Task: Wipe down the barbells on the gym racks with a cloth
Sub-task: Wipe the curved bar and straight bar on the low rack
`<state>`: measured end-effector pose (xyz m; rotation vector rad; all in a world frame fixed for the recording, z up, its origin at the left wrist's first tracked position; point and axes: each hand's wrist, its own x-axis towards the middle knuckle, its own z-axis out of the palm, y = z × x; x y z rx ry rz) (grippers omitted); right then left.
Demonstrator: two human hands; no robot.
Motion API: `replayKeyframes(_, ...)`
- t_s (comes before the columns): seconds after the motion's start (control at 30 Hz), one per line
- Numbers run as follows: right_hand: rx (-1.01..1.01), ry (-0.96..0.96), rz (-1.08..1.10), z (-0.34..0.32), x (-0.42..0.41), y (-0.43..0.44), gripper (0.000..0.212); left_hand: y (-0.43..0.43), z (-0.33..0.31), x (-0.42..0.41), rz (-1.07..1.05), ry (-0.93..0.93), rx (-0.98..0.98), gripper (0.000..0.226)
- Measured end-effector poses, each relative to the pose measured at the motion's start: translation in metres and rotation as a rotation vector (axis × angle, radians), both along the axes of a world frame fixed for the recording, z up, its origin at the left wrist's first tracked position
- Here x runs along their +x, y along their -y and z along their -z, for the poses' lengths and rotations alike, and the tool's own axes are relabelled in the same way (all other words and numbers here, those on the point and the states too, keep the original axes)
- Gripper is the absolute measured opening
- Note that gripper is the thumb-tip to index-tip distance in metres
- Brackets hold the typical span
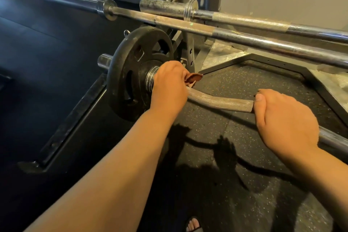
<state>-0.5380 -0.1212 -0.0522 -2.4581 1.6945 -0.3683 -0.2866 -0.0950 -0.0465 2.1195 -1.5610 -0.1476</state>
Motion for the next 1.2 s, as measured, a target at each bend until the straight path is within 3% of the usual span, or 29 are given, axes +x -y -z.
replayKeyframes(0.27, 0.060, -0.057, -0.110, -0.001, 0.046, 0.007, 0.048, -0.071, 0.043, -0.009, 0.060, -0.108, -0.136, 0.047)
replayKeyframes(0.37, -0.005, -0.105, -0.100, -0.001, 0.049, 0.007, 0.049, -0.059, 0.033, -0.006, 0.064, -0.100, -0.121, 0.041)
replayKeyframes(0.57, -0.082, -0.124, -0.137, 0.000, 0.047, 0.007, 0.041, 0.001, -0.005, 0.009, 0.102, 0.028, 0.086, 0.026)
replayKeyframes(0.87, -0.116, -0.073, -0.101, -0.005, 0.052, 0.006, 0.044, -0.071, 0.045, -0.006, -0.039, -0.074, -0.186, 0.045)
replayKeyframes(1.03, -0.144, -0.070, -0.111, -0.006, 0.052, 0.006, 0.043, -0.037, 0.017, -0.008, 0.041, -0.096, -0.053, 0.043)
replayKeyframes(1.2, -0.113, -0.115, -0.116, -0.006, 0.052, 0.007, 0.049, -0.010, 0.008, 0.002, 0.041, -0.059, -0.071, 0.030)
